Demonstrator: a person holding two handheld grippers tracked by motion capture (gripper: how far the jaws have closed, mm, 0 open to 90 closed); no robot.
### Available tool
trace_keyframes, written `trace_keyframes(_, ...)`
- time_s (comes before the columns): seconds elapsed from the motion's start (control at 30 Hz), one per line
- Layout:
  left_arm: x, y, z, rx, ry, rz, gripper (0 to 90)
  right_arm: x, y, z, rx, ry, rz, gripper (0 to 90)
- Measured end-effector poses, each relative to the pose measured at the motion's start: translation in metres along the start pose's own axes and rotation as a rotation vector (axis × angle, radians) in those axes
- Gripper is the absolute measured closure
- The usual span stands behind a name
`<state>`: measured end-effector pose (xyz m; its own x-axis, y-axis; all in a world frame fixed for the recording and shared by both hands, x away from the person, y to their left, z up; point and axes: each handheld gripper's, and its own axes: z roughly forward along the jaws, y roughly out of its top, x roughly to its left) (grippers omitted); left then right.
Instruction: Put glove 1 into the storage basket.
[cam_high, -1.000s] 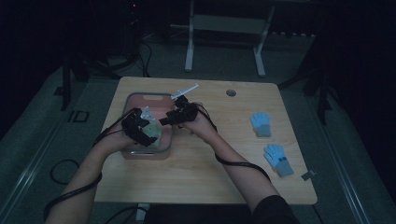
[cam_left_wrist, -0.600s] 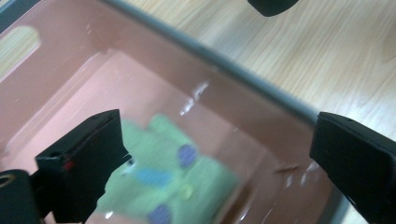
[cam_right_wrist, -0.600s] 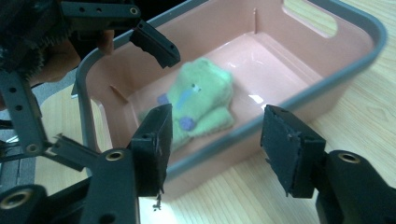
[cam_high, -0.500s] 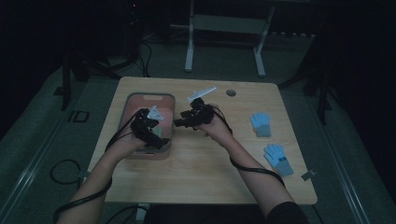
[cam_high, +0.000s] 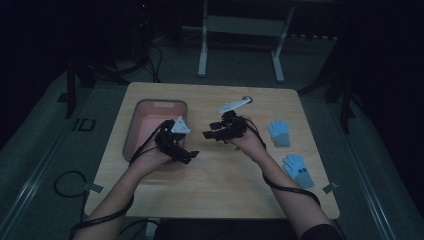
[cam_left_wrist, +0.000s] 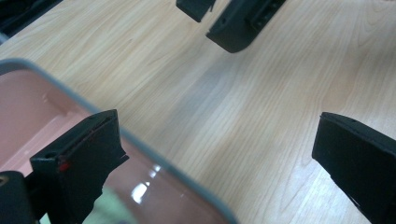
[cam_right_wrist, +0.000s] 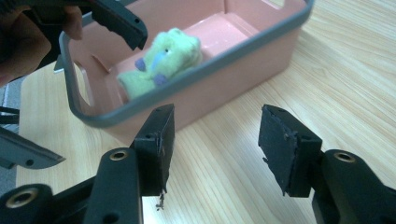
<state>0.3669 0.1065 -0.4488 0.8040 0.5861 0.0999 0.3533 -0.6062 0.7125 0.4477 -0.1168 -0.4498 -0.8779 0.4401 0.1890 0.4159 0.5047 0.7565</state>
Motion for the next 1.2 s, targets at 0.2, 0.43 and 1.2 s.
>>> trace_keyframes(0.2, -0.013, 0.006, 0.011, -0.017, -0.047, 0.008, 1.4, -0.009, -0.016, -0.017, -0.014, -0.023, 0.014, 47.1)
trace_keyframes(0.43, -0.027, 0.012, 0.021, -0.034, -0.07, 0.03, 1.4, -0.018, -0.037, -0.038, -0.047, -0.047, 0.036, 49.8)
trace_keyframes(1.2, -0.062, 0.002, 0.059, -0.086, -0.168, 0.013, 1.4, -0.053, -0.11, -0.1, -0.074, -0.242, 0.112, 53.5)
